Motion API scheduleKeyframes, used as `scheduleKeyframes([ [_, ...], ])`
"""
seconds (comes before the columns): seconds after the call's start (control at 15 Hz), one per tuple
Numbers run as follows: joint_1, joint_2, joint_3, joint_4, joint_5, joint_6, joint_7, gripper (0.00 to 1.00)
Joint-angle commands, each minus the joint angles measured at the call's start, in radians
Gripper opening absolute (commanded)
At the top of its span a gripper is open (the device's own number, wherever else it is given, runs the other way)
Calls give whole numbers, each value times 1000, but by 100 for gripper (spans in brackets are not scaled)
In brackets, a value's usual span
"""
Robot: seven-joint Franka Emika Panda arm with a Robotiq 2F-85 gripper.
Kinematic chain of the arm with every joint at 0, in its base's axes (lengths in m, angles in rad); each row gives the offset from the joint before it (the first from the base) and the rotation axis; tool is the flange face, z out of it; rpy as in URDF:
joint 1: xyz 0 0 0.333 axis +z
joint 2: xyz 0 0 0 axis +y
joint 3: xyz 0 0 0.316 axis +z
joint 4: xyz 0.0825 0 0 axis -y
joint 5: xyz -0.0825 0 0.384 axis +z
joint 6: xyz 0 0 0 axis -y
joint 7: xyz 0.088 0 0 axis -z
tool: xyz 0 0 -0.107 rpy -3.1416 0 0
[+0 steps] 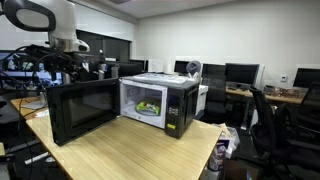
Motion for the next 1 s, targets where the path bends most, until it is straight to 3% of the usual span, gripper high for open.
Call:
scheduleKeyframes([
  [0.0,-62,54,26,1,-17,43,-76,100],
  [0.53,-180,47,68,4,-23,35,-185,100],
  [0.93,-269,49,143,-2,-42,94,-209,100],
])
